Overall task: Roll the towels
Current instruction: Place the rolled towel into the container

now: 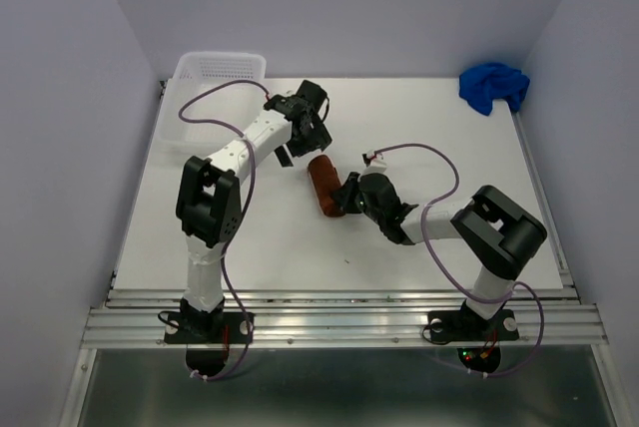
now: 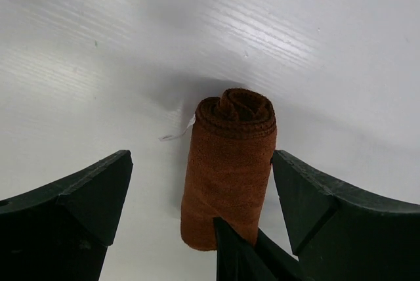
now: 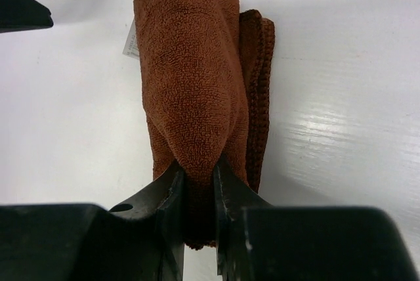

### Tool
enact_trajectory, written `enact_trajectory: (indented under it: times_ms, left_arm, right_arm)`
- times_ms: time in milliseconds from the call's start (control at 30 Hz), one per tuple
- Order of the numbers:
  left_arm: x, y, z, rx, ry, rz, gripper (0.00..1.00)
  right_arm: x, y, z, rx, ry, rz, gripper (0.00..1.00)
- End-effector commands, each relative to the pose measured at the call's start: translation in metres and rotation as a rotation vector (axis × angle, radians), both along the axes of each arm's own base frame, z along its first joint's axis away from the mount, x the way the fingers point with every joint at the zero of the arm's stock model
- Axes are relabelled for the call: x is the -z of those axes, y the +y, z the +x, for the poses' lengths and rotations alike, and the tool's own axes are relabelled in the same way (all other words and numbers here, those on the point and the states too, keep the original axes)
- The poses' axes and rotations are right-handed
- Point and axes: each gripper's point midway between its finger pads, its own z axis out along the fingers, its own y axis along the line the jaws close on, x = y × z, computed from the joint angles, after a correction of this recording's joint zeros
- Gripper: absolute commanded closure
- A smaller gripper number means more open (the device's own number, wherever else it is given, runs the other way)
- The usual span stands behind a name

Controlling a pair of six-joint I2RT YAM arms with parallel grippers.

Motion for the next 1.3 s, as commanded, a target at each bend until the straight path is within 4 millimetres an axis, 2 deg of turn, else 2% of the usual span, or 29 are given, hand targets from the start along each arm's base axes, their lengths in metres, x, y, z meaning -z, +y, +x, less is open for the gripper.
enact_trajectory:
  times_ms: [0, 33, 100, 167, 233, 267, 300, 400, 433, 500, 533, 633, 767, 833, 900, 933, 967, 1100, 1200, 1267]
  left_arm:
    - [-0.009, -0.001, -0.003, 0.041, -0.042, -0.044, 0.01]
    - [-0.013, -0.003, -0.005, 0.057, -0.056, -0.062, 0.01]
    - [-0.003, -0.009, -0.011, 0.093, -0.049, -0.099, 0.01]
    - [-0.003, -0.014, -0.013, 0.119, -0.069, -0.141, 0.01]
    - [0.010, -0.016, -0.027, 0.146, -0.037, -0.173, 0.01]
    - [0.011, -0.017, -0.026, 0.147, -0.051, -0.189, 0.01]
    - [0.021, -0.020, -0.036, 0.166, -0.026, -0.215, 0.01]
    - [0.010, -0.026, -0.031, 0.189, -0.099, -0.277, 0.01]
    - [0.018, -0.025, -0.036, 0.193, -0.090, -0.281, 0.01]
    - [0.014, -0.032, -0.034, 0.213, -0.130, -0.331, 0.01]
    - [0.023, -0.032, -0.042, 0.219, -0.104, -0.346, 0.01]
    - [0.032, -0.038, -0.046, 0.237, -0.089, -0.403, 0.02]
    - [0.025, -0.035, -0.043, 0.221, -0.140, -0.439, 0.05]
    - [0.025, -0.033, -0.044, 0.218, -0.160, -0.450, 0.04]
    - [0.015, -0.035, -0.043, 0.223, -0.202, -0.471, 0.04]
    - [0.018, -0.033, -0.045, 0.220, -0.199, -0.473, 0.03]
    - [0.007, -0.036, -0.041, 0.226, -0.245, -0.498, 0.03]
    - [-0.007, -0.034, -0.040, 0.212, -0.312, -0.534, 0.01]
    - [-0.005, -0.030, -0.039, 0.196, -0.318, -0.520, 0.01]
    - [0.002, -0.029, -0.036, 0.189, -0.298, -0.497, 0.01]
  right_arm:
    - [0.043, -0.024, -0.025, 0.015, 0.179, -0.026, 0.93]
    - [0.044, -0.029, -0.022, 0.031, 0.189, -0.016, 0.93]
    - [0.045, -0.033, -0.021, 0.046, 0.207, 0.002, 0.93]
    - [0.046, -0.034, -0.021, 0.040, 0.222, 0.014, 0.92]
    - [0.048, -0.035, -0.021, 0.031, 0.237, 0.022, 0.92]
    - [0.048, -0.037, -0.019, 0.030, 0.234, 0.017, 0.92]
    - [0.049, -0.036, -0.019, 0.024, 0.236, 0.016, 0.92]
    - [0.051, -0.033, -0.019, 0.002, 0.238, 0.010, 0.92]
    - [0.051, -0.032, -0.019, -0.004, 0.238, 0.009, 0.92]
    - [0.051, -0.030, -0.020, -0.022, 0.235, 0.004, 0.92]
    - [0.050, -0.029, -0.020, -0.032, 0.230, 0.002, 0.92]
    - [0.050, -0.029, -0.019, -0.049, 0.224, -0.023, 0.92]
    - [0.059, -0.027, -0.025, -0.096, 0.253, -0.061, 0.92]
    - [0.058, -0.026, -0.025, -0.116, 0.244, -0.069, 0.92]
    - [0.058, -0.026, -0.025, -0.137, 0.235, -0.090, 0.92]
    - [0.058, -0.025, -0.025, -0.145, 0.234, -0.097, 0.92]
    - [0.057, -0.025, -0.024, -0.154, 0.231, -0.107, 0.92]
    - [0.057, -0.022, -0.023, -0.172, 0.235, -0.116, 0.92]
    - [0.057, -0.020, -0.021, -0.176, 0.233, -0.116, 0.93]
    - [0.058, -0.019, -0.021, -0.180, 0.233, -0.120, 0.93]
